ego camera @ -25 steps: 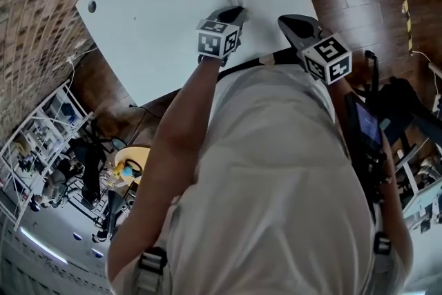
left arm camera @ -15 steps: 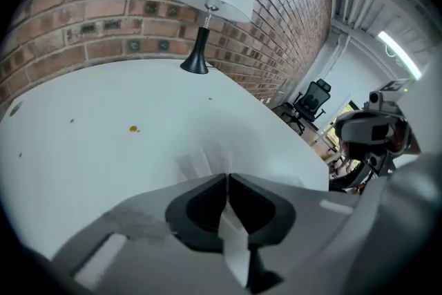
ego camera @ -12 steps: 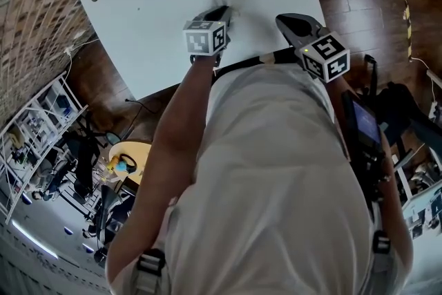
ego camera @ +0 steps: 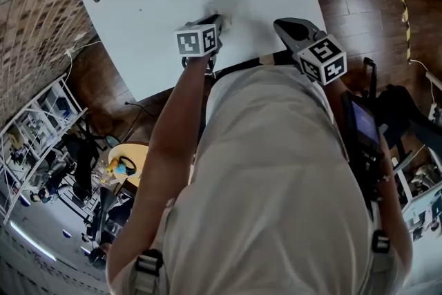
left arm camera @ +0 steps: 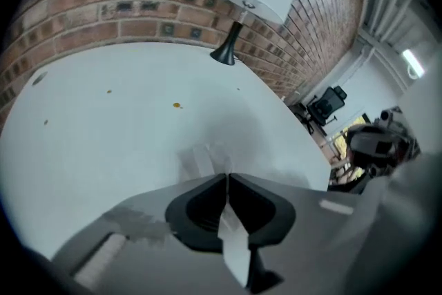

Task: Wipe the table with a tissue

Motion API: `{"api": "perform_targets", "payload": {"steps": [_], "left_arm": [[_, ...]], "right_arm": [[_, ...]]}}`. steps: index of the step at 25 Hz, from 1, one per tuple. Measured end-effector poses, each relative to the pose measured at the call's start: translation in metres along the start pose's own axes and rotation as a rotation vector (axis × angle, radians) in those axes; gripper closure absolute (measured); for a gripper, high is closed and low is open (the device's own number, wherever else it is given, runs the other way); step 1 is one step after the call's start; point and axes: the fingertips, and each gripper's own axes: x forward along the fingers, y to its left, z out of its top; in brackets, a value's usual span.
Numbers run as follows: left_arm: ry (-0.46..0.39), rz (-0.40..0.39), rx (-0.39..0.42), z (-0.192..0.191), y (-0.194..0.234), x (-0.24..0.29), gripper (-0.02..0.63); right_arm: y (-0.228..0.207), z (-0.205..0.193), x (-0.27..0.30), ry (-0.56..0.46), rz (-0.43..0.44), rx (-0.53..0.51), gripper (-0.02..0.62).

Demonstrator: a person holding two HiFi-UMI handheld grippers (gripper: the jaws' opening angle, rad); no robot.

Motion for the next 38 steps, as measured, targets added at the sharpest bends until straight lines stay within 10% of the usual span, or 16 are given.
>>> {"api": "perform_targets", "payload": {"steps": [4, 10, 15, 22, 31, 38], "left_arm": [[0.106, 0.004, 0.161, -0.014, 0.002, -0.006, 0.584], [0.016, 0.219, -0.031, -0.03, 0.07, -0.044, 0.585], [-0.118, 0.403, -0.021, -0.021, 0.116, -0.089, 0.586], [-0.367, 0.235, 0.04, 0.031, 0.077, -0.104, 0.584], [-0.298, 0.023, 0.222, 0.051, -0.012, -0.053, 0.584], [-0.277, -0.041, 0.217, 0.076, -0.04, -0.025, 0.584]], "right_arm": [[0.0, -0.001, -0.001, 0.003, -0.002, -0.002, 0.588], [0.0, 0.003, 0.001, -0.004, 0.0, -0.007, 0.588], [0.006, 0.008, 0.006, -0.005, 0.01, -0.024, 0.588], [0.004, 0.01, 0.008, -0.007, -0.003, -0.025, 0.588], [-0.023, 0.025, -0.007, -0.069, -0.087, 0.009, 0.588], [-0.042, 0.047, -0.016, -0.121, -0.139, 0.027, 0.588]]}}
